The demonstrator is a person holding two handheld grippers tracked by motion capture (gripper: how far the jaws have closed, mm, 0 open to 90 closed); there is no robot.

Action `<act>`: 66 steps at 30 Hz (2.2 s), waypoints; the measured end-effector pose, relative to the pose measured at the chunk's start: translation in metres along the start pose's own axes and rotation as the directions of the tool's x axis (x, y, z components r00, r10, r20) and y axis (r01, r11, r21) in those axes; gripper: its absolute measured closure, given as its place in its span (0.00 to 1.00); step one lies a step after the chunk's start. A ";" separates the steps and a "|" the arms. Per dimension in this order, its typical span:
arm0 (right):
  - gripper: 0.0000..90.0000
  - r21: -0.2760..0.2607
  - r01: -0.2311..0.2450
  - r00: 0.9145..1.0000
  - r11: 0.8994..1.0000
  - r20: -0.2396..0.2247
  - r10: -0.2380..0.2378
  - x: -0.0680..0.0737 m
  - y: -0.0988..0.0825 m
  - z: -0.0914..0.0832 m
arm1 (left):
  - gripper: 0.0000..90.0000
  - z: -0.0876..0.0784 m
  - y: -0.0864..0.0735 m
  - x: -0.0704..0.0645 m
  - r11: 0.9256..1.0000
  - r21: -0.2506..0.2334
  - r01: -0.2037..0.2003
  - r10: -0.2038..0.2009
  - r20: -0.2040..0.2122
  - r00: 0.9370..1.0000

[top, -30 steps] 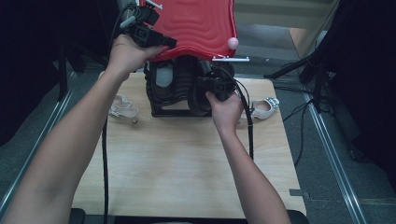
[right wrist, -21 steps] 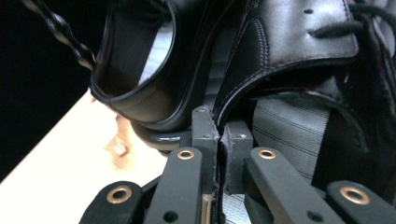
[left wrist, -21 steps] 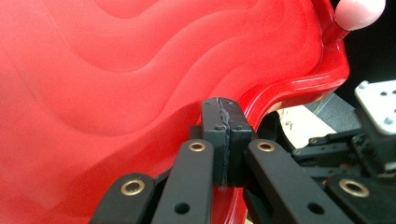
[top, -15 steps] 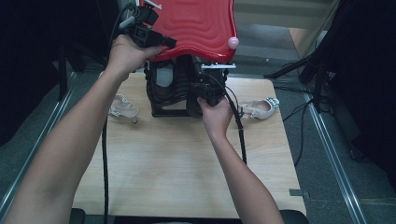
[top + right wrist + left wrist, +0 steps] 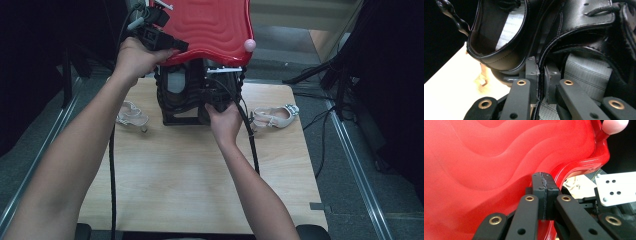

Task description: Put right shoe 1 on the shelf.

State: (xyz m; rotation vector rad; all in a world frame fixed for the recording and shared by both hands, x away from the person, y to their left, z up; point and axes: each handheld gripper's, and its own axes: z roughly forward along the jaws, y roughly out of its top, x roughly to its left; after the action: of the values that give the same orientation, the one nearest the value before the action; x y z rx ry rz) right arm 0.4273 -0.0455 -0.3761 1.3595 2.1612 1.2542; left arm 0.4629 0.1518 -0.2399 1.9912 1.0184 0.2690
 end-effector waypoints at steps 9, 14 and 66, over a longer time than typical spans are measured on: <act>0.82 0.040 -0.058 0.995 0.998 -0.074 0.061 -0.006 0.003 0.000 | 1.00 0.000 0.000 -0.001 1.000 -0.001 0.004 -0.004 -0.003 1.000; 0.80 0.025 -0.048 0.996 0.999 -0.077 0.050 0.000 0.004 -0.004 | 1.00 0.000 0.000 -0.001 1.000 -0.001 0.004 -0.004 -0.003 1.000; 1.00 0.130 0.046 0.982 0.990 -0.186 -0.021 -0.012 -0.098 -0.044 | 1.00 0.003 0.000 -0.001 1.000 -0.022 0.016 -0.016 0.005 1.000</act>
State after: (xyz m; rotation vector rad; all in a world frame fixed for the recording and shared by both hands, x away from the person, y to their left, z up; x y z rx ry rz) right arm 0.3480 -0.0952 -0.4308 1.2963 2.4236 1.2890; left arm 0.4634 0.1495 -0.2414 1.9624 1.0237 0.2653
